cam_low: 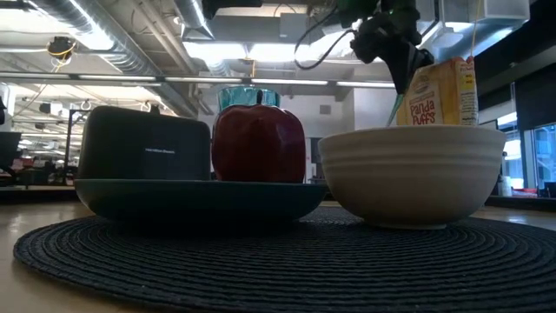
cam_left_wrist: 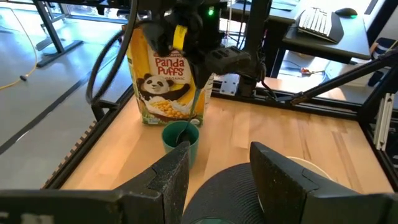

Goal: Arrange a breakfast setting
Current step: Put the gold spoon on the blue tablemat to the right of the white bowl, then return to Home Position

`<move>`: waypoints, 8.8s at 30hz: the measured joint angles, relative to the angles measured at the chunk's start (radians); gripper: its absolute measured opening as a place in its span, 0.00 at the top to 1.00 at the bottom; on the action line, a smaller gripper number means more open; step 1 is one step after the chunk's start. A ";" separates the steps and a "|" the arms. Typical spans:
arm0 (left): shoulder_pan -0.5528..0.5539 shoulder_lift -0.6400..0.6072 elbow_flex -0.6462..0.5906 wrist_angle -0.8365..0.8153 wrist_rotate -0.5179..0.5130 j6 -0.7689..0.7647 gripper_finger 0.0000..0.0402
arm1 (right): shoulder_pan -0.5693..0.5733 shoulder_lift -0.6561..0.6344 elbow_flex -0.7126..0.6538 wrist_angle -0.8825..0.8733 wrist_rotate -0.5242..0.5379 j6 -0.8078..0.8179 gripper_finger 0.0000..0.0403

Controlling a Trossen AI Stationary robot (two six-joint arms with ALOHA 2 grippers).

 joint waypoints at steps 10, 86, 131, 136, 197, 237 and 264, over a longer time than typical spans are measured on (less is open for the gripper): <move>0.013 0.000 0.000 0.002 0.000 0.002 0.60 | 0.000 -0.226 0.000 0.060 0.061 0.101 1.00; 0.033 0.119 0.000 0.163 0.313 -0.193 1.00 | 0.489 -0.423 -0.380 1.407 0.482 -0.224 0.53; 0.041 0.089 0.000 0.024 0.159 -0.206 0.69 | 0.540 -0.553 -0.556 0.624 0.247 0.386 1.00; 0.041 0.089 0.000 0.025 0.160 -0.206 0.69 | 0.643 -0.627 -0.809 0.733 0.304 0.583 1.00; 0.107 -0.147 0.070 0.045 0.132 -0.112 0.69 | 0.702 -0.749 -0.854 1.171 0.598 0.368 0.68; -0.181 -0.892 -0.939 0.479 -0.019 0.090 1.00 | 0.700 -1.367 -1.154 1.297 0.412 -0.321 1.00; -0.180 -1.129 -1.154 0.444 0.087 0.108 0.99 | 0.700 -1.625 -1.498 1.454 0.457 -0.294 1.00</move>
